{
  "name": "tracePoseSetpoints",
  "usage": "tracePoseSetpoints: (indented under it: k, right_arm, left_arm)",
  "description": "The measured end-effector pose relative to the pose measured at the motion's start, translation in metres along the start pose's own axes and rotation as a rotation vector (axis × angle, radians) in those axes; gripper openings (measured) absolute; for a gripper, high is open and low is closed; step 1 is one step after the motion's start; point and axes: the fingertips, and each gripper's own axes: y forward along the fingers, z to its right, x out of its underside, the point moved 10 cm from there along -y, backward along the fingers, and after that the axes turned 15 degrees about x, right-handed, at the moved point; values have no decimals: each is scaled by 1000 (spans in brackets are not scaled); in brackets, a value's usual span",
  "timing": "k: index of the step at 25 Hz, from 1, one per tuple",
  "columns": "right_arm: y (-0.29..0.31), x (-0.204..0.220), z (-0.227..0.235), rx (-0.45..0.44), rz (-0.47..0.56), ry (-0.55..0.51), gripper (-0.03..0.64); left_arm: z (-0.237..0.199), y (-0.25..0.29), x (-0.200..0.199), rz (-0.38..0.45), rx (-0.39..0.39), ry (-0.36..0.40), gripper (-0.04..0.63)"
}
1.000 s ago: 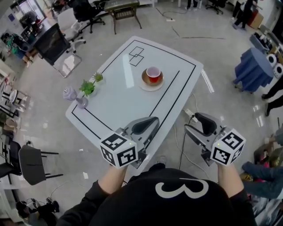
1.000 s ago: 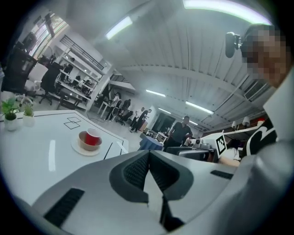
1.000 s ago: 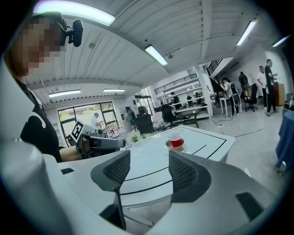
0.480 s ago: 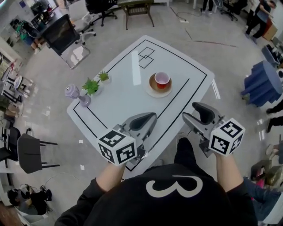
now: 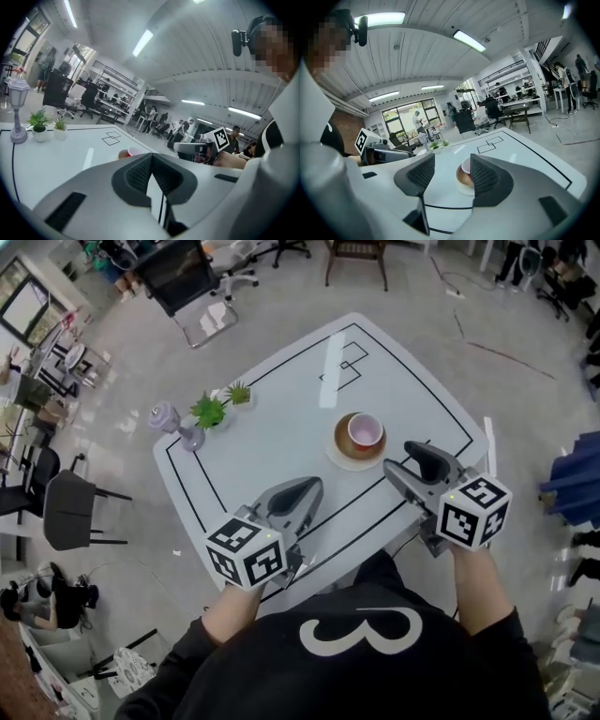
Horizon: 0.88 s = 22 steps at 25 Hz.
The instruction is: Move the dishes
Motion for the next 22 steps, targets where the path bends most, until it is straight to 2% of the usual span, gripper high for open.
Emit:
tracePoseSetpoints:
  k: [4, 10, 17, 22]
  right_arm:
    - [30, -10, 32, -62, -62, -30, 221]
    - [78, -12, 61, -133, -147, -88, 215]
    - [128, -1, 77, -191, -250, -141, 207]
    - [144, 8, 81, -230, -297, -165, 180]
  left_arm:
    - [-11, 22, -3, 29, -97, -39, 2]
    - [-21, 41, -1, 48, -192, -82, 2]
    - [-28, 45, 4, 89, -294, -115, 2]
    - [-29, 47, 8, 118, -354, -139, 2]
